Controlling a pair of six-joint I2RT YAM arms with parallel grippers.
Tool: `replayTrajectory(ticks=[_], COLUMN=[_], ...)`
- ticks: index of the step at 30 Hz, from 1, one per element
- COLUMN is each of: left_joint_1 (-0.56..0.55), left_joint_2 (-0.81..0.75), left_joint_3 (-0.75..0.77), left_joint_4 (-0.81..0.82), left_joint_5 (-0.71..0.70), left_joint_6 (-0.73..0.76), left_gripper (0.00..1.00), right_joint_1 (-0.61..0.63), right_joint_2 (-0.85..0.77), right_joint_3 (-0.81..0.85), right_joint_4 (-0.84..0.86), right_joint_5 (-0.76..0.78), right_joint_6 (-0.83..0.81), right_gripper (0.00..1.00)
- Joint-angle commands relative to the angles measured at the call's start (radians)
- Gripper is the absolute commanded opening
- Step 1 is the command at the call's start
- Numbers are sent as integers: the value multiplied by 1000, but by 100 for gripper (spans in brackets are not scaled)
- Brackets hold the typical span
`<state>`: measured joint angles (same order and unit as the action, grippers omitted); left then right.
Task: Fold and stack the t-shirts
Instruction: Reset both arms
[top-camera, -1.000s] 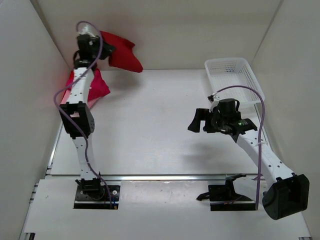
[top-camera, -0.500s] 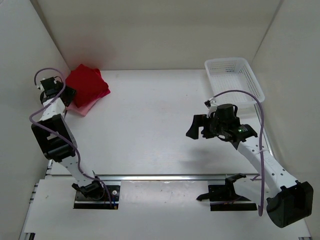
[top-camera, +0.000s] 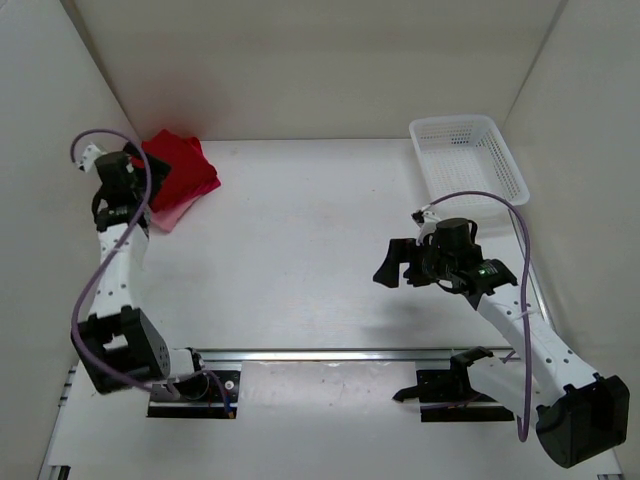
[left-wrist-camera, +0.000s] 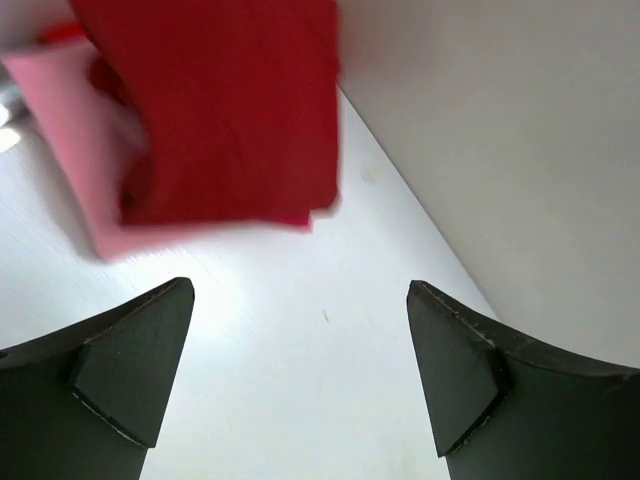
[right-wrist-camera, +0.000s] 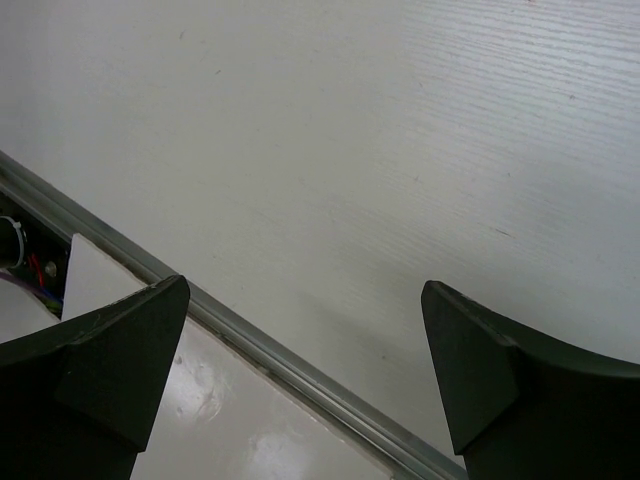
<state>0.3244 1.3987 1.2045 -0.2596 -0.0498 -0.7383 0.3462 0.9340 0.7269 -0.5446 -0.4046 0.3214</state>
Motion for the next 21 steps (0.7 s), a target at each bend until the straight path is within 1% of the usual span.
replayTrajectory(ticks=[1, 3, 4, 5, 9, 11, 15, 18, 21], left_joint_1=[-160, -221, -252, -258, -240, -260, -277, -286, -283], left_joint_2=[-168, -226, -253, -273, -309, -386, -506, -556, -595], left_joint_3=[-100, -170, -180, -181, -192, -253, -348, -396, -411], left_joint_4=[-26, -44, -85, -131, -276, -311, -331, -368, -386], left_joint_5=[-62, -45, -48, -13, 79, 82, 133, 127, 116], left_joint_6=[-4, 10, 13, 23, 56, 77, 83, 112, 128], left_gripper=[99, 99, 98, 99, 99, 99, 99, 99, 99], right_joint_1=[11, 28, 37, 48, 71, 88, 112, 120, 125], right_joint_2=[6, 15, 22, 31, 54, 71, 94, 97, 98], right_joint_3=[13, 16, 19, 20, 31, 40, 52, 54, 65], right_joint_4=[17, 17, 23, 14, 29, 26, 11, 12, 6], right_joint_5=[32, 46, 50, 61, 64, 73, 79, 98, 92], right_joint_6=[11, 14, 7, 2, 5, 7, 1, 1, -1], right_gripper=[99, 99, 99, 99, 99, 99, 99, 99, 99])
